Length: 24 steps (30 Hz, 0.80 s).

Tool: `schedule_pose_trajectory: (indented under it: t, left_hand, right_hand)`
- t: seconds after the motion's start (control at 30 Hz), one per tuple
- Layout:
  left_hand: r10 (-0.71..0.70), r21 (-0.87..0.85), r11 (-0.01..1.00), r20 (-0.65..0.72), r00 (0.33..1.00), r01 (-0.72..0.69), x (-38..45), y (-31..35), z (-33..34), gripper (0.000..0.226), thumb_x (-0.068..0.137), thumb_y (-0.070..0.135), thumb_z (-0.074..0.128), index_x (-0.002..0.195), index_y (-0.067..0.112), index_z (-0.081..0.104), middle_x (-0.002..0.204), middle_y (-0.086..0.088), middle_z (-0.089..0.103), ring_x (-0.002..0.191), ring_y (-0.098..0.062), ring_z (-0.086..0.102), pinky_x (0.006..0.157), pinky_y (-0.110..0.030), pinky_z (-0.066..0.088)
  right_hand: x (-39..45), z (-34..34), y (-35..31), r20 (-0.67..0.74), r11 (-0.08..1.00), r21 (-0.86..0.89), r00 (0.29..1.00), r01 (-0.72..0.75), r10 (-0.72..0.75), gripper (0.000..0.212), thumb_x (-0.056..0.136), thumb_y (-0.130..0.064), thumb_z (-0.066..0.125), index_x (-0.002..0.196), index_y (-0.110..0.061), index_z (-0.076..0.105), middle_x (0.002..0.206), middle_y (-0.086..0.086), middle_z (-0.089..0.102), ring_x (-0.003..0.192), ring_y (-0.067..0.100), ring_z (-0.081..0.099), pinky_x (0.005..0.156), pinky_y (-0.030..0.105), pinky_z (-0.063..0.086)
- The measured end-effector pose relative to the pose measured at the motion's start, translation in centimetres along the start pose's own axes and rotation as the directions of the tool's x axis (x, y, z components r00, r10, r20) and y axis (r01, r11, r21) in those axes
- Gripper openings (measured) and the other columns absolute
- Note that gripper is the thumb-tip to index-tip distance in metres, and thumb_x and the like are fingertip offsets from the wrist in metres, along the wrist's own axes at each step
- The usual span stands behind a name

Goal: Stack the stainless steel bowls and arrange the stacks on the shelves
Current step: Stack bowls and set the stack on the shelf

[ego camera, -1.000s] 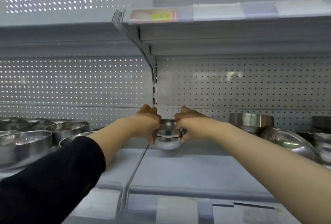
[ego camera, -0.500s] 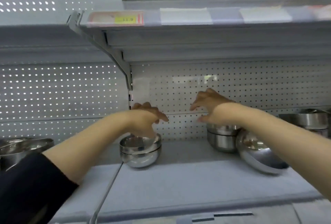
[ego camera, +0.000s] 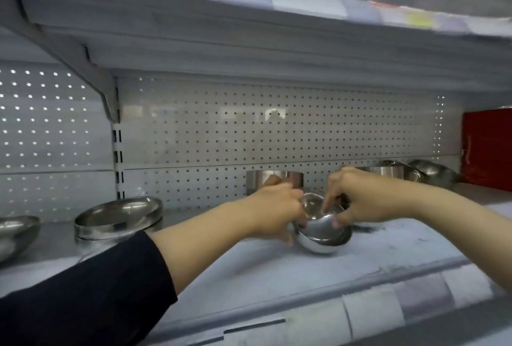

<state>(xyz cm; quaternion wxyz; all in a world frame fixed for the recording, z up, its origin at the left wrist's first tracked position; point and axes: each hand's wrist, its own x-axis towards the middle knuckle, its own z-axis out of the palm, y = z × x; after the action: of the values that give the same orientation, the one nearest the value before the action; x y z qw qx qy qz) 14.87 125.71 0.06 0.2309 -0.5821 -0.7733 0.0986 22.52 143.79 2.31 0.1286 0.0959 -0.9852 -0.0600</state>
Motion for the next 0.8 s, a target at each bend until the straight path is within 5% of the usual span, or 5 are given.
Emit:
schedule_pose_trajectory:
  t: [0.2, 0.47, 0.63, 0.8]
  left_hand:
    - [0.042, 0.081, 0.996, -0.057, 0.998, -0.037, 0.8, -0.2, 0.5, 0.02, 0.079, 0.032, 0.067, 0.096, 0.023, 0.071, 0.092, 0.005, 0.048, 0.096, -0.017, 0.042, 0.071, -0.026, 0.019]
    - [-0.161, -0.117, 0.982, -0.113, 0.981, 0.147, -7.8, -2.7, -5.0, 0.023, 0.074, 0.045, 0.069, 0.084, 0.025, 0.072, 0.08, 0.013, 0.048, 0.084, -0.007, 0.034, 0.073, -0.027, 0.02]
    - [-0.331, -0.176, 0.928, 0.017, 0.944, 0.328, -16.9, -4.1, -7.1, 0.013, 0.071, 0.049, 0.068, 0.072, 0.037, 0.067, 0.074, 0.017, 0.05, 0.084, 0.001, 0.037, 0.085, -0.028, 0.025]
    - [-0.413, -0.163, 0.888, 0.133, 0.901, 0.431, -23.7, -4.1, -6.6, 0.02, 0.071, 0.049, 0.07, 0.078, 0.031, 0.071, 0.071, 0.017, 0.048, 0.084, 0.005, 0.038, 0.083, -0.012, 0.018]
  right_hand:
    - [-1.0, 2.5, -0.1, 0.103, 0.996, -0.036, 0.992, 0.076, -0.072, 0.026, 0.072, -0.046, 0.073, 0.063, -0.029, 0.056, 0.084, -0.009, 0.051, 0.085, 0.002, 0.032, 0.064, 0.019, 0.032]
    - [-0.2, -1.4, -5.1, -0.211, 0.966, 0.023, 0.945, 0.259, -0.248, 0.015, 0.075, -0.038, 0.074, 0.076, -0.025, 0.068, 0.079, -0.02, 0.047, 0.091, -0.011, 0.033, 0.075, 0.009, 0.034]
    - [2.1, -2.5, -12.9, -0.223, 0.907, 0.091, 0.896, 0.411, -0.384, 0.019, 0.076, -0.048, 0.067, 0.081, -0.03, 0.069, 0.081, -0.017, 0.048, 0.09, -0.006, 0.033, 0.071, 0.019, 0.037]
    - [3.8, -0.7, -19.3, -0.177, 0.845, 0.126, 0.85, 0.52, -0.496, 0.02, 0.079, -0.045, 0.068, 0.085, -0.025, 0.069, 0.081, -0.016, 0.044, 0.083, -0.001, 0.031, 0.079, 0.024, 0.039]
